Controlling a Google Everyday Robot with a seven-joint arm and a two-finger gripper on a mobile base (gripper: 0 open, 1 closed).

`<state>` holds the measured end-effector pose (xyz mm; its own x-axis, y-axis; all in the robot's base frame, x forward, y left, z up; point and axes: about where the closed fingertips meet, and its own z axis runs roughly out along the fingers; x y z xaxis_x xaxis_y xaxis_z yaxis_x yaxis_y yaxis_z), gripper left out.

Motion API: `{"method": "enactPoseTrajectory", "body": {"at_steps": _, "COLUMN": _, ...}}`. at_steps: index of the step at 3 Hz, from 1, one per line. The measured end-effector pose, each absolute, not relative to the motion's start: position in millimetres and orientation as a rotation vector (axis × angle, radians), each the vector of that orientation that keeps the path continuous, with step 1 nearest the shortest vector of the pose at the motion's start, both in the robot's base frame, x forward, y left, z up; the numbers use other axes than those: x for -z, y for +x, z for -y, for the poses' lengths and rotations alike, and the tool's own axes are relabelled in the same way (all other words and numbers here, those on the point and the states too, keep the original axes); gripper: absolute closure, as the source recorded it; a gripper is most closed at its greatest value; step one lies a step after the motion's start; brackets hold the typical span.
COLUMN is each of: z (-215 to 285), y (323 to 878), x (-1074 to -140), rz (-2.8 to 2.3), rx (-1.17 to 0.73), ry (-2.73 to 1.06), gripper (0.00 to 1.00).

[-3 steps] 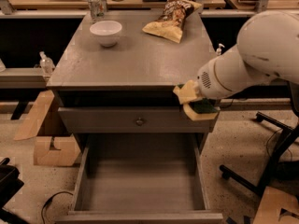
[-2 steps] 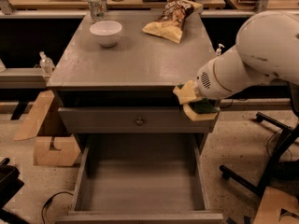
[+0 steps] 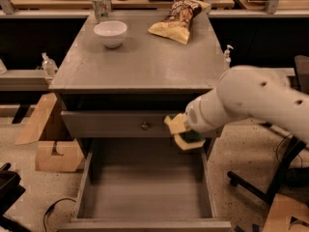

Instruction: Place sponge into middle drawer

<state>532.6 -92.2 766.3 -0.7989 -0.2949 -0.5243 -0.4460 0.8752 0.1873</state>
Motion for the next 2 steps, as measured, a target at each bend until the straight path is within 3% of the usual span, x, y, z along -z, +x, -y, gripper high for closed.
{"method": "enactPoseTrajectory", "body": {"at_steps": 2, "z": 68, "y": 507, "x": -618, "rz": -2.541, "rx": -0.343, "ry": -0.698, "gripper": 1.00}}
